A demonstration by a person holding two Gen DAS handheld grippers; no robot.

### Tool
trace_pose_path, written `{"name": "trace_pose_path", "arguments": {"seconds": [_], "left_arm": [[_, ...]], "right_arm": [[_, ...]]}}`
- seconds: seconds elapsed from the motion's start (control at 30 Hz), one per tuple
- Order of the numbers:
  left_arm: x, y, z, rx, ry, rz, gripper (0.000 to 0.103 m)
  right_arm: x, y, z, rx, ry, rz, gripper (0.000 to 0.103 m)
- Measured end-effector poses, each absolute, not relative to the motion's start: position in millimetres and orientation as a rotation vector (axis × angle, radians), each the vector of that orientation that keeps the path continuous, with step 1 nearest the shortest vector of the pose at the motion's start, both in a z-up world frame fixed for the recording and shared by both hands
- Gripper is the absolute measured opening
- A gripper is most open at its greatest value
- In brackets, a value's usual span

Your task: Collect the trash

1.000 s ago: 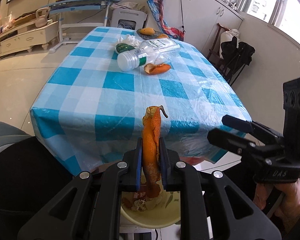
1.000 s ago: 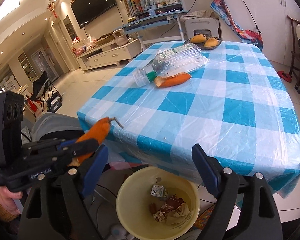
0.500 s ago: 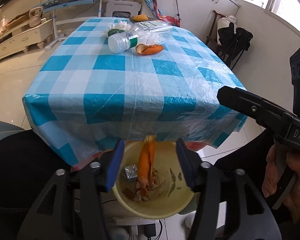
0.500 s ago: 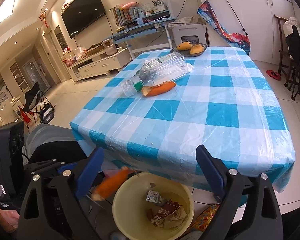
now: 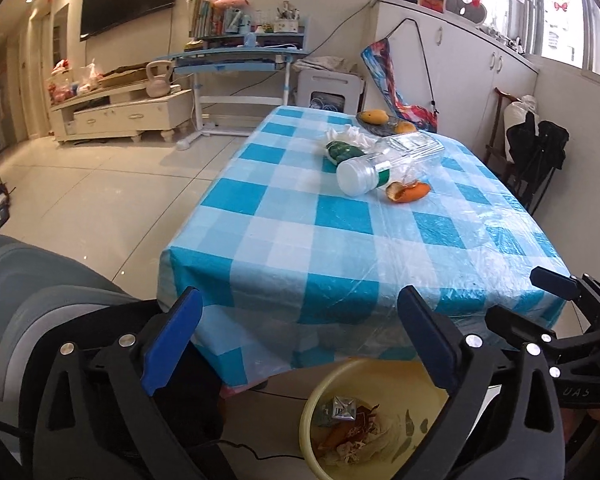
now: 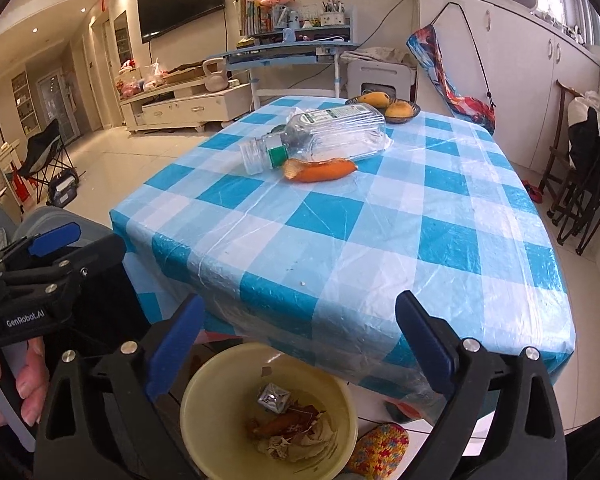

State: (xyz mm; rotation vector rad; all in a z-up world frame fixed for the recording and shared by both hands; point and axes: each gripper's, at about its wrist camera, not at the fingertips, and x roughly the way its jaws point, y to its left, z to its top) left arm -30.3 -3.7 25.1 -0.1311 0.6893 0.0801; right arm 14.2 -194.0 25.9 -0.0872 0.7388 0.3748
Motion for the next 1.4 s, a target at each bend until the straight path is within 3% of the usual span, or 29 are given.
{"name": "trace_pose_path", "arguments": {"seconds": [1.4], "left_arm": [[-23.4, 6.7, 12.6, -0.145, 0.735, 0.137, 0.095]], "right_arm": [[13.5, -174.4, 18.5, -0.16, 0.741, 0.332, 0.095]]}}
